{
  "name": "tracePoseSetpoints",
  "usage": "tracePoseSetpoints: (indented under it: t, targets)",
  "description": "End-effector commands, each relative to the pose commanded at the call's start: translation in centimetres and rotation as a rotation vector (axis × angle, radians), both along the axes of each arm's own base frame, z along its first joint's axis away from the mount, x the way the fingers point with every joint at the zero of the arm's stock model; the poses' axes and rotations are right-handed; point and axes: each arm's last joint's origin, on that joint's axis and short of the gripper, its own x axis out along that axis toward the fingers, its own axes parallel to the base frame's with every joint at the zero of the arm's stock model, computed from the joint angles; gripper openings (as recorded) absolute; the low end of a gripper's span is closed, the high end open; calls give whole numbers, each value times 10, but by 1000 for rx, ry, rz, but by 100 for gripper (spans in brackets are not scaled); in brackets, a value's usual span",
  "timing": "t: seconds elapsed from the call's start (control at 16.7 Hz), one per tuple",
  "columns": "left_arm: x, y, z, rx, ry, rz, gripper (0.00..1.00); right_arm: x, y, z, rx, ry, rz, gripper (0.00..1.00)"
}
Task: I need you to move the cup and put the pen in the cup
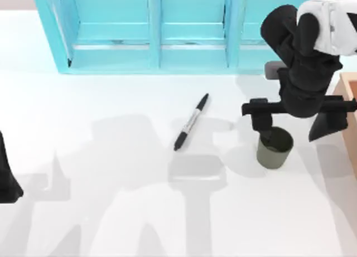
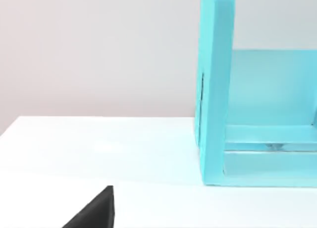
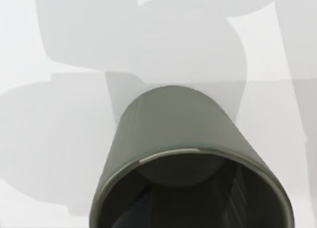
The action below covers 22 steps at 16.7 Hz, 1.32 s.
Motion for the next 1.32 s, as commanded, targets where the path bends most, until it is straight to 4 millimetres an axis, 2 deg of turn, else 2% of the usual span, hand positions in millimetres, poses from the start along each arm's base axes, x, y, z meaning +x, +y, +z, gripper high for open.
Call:
tracePoseSetpoints:
  t: [0.54,0.66,0.78,0.96,1.14,1.32]
  targets:
    - [0,0,0,0,0,0,100,0,-1,1,-1,0,-2,100]
    - [0,0,0,0,0,0,100,3,1,8,-1,2,-2,100]
    - [0,0,0,0,0,0,100,7,3,26,-1,5,-2,100]
    - [0,0,0,0,0,0,100,12,6,71,1,2,-1,100]
    - [0,0,0,0,0,0,100,8,4,118,-2,5,-2,100]
    - [0,0,0,0,0,0,100,2,0,145,-1,1,-2,100]
